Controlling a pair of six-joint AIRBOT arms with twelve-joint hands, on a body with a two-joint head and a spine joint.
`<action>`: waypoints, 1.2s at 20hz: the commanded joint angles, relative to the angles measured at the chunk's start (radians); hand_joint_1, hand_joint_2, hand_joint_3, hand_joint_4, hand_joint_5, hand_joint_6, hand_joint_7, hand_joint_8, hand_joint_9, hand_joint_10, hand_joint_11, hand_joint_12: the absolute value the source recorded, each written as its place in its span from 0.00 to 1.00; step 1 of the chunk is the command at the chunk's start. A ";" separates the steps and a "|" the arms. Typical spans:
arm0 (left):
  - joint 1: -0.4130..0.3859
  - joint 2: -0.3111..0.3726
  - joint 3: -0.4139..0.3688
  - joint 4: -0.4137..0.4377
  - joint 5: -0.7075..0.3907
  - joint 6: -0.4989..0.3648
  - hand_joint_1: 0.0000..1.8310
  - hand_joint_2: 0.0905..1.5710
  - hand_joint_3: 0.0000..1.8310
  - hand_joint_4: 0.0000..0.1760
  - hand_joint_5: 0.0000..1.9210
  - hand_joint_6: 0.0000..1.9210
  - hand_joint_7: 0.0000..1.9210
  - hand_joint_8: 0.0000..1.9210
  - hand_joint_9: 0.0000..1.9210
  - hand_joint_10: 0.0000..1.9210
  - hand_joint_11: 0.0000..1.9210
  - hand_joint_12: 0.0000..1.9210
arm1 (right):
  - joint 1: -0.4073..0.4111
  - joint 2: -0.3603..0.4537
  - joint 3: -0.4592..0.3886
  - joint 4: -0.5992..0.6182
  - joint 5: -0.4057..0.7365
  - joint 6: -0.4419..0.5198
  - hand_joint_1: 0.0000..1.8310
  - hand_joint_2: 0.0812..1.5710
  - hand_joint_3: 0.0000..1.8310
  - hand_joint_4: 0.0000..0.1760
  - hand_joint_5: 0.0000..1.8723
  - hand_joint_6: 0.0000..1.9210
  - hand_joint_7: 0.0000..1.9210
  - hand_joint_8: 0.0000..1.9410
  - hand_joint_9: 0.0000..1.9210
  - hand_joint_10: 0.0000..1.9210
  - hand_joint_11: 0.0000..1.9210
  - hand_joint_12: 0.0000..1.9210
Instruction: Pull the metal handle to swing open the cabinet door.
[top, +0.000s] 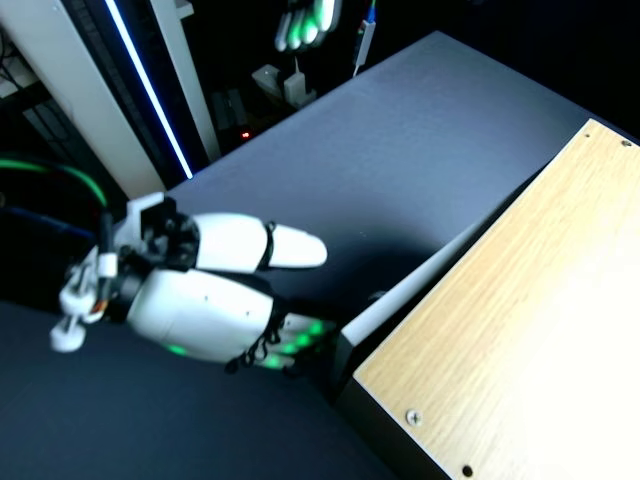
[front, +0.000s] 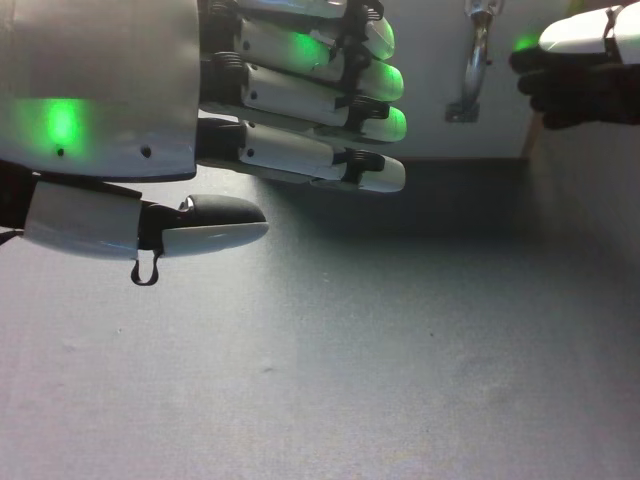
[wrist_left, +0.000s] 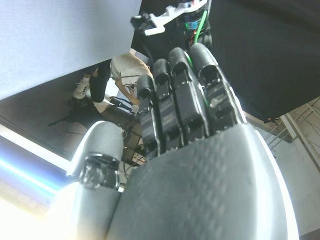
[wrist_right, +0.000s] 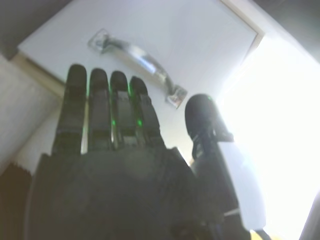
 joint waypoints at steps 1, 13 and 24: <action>-0.008 0.006 0.000 -0.095 -0.021 0.006 0.00 0.99 0.16 0.00 0.23 0.00 0.23 0.00 0.22 0.00 0.05 0.38 | 0.011 0.000 0.002 0.019 0.042 0.009 0.00 0.94 0.00 0.00 0.10 0.00 0.10 0.00 0.09 0.00 0.00 0.30; -0.008 0.006 0.000 -0.095 -0.021 0.006 0.00 1.00 0.11 0.00 0.22 0.00 0.22 0.00 0.21 0.00 0.04 0.38 | 0.026 -0.021 -0.026 0.025 0.001 0.009 0.00 0.94 0.00 0.00 0.11 0.00 0.11 0.00 0.10 0.00 0.00 0.32; -0.008 0.006 0.000 -0.095 -0.021 0.006 0.00 1.00 0.11 0.00 0.22 0.00 0.23 0.00 0.21 0.00 0.04 0.39 | 0.038 -0.030 -0.046 0.023 0.035 0.009 0.00 0.95 0.00 0.00 0.10 0.00 0.10 0.00 0.10 0.00 0.00 0.31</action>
